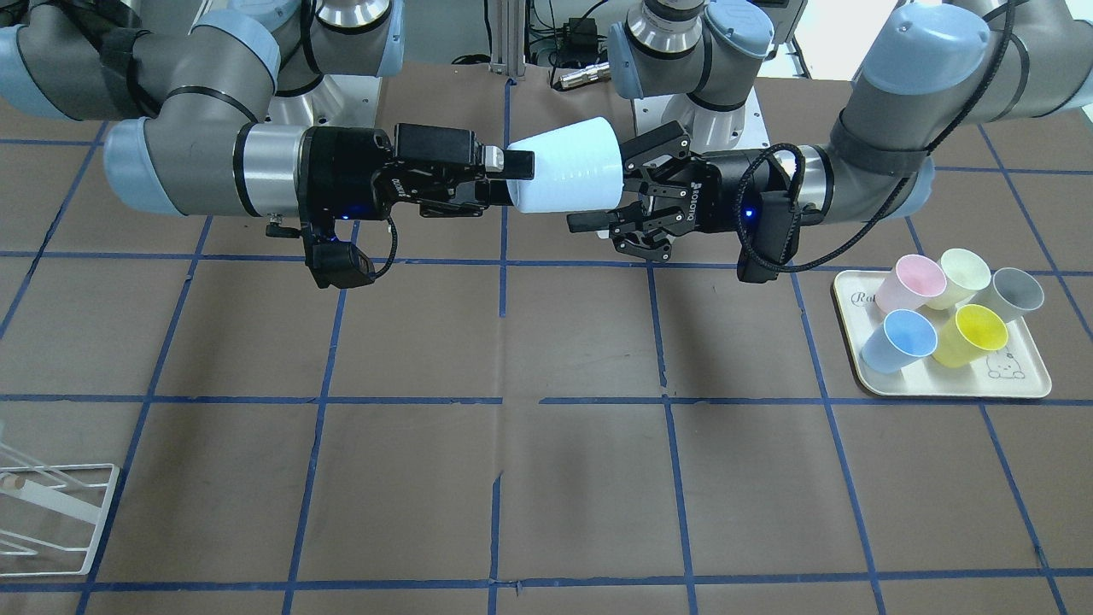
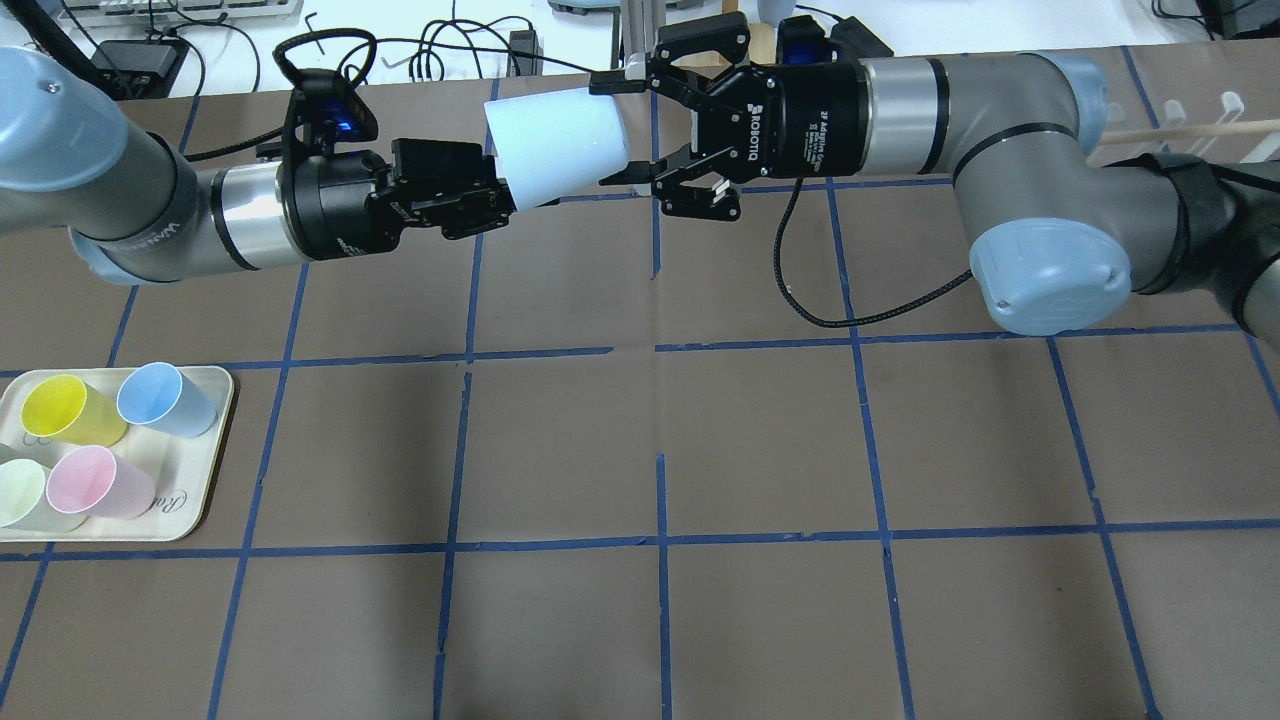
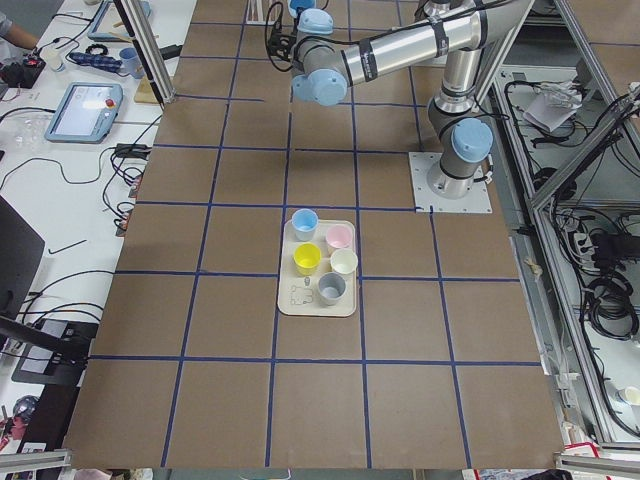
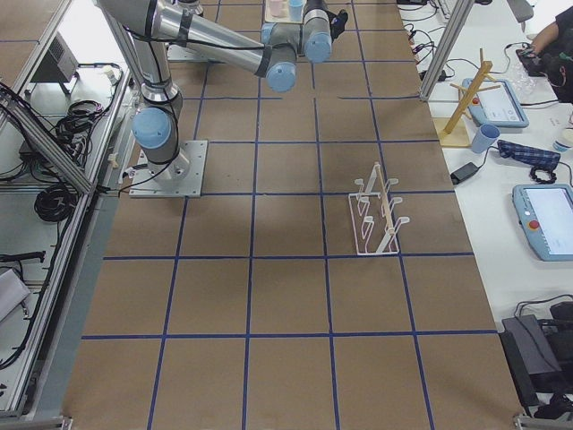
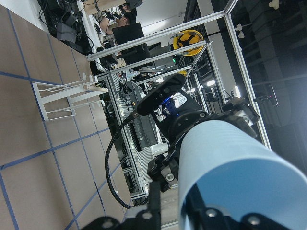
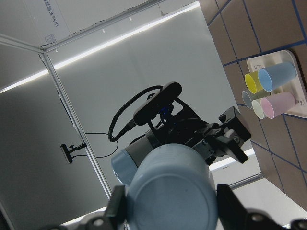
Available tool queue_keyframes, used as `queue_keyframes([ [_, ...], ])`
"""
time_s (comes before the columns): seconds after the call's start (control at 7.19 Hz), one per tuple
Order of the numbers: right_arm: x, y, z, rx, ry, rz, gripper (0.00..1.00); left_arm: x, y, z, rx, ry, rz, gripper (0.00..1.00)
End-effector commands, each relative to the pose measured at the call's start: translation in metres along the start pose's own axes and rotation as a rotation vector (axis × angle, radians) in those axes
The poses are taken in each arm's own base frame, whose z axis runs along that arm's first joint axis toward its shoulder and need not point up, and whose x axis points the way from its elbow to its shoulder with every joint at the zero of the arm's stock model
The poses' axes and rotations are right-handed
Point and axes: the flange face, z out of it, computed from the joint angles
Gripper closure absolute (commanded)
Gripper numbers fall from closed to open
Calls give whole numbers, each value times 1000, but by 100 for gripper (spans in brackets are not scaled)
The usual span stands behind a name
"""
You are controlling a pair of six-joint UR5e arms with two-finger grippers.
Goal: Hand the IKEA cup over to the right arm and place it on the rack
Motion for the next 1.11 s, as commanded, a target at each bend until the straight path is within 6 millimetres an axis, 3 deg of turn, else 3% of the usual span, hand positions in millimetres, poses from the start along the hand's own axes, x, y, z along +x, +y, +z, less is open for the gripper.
queue_keyframes([
  [0.0,-3,-2,-8,12,-11,16,45,1,-2,0,-2,0,0,0],
  [0.28,-3,-3,-12,18,-17,25,45,7,-6,-9,10,-5,-32,0],
  [0.56,-7,-11,-35,60,-32,45,46,27,-21,-26,1,-11,-58,0],
  [0.7,-11,-11,-45,74,-45,51,46,29,-21,-40,14,-11,-96,0],
  [0.97,-23,-4,-62,113,-43,73,49,17,-23,-44,-33,-7,-115,0],
])
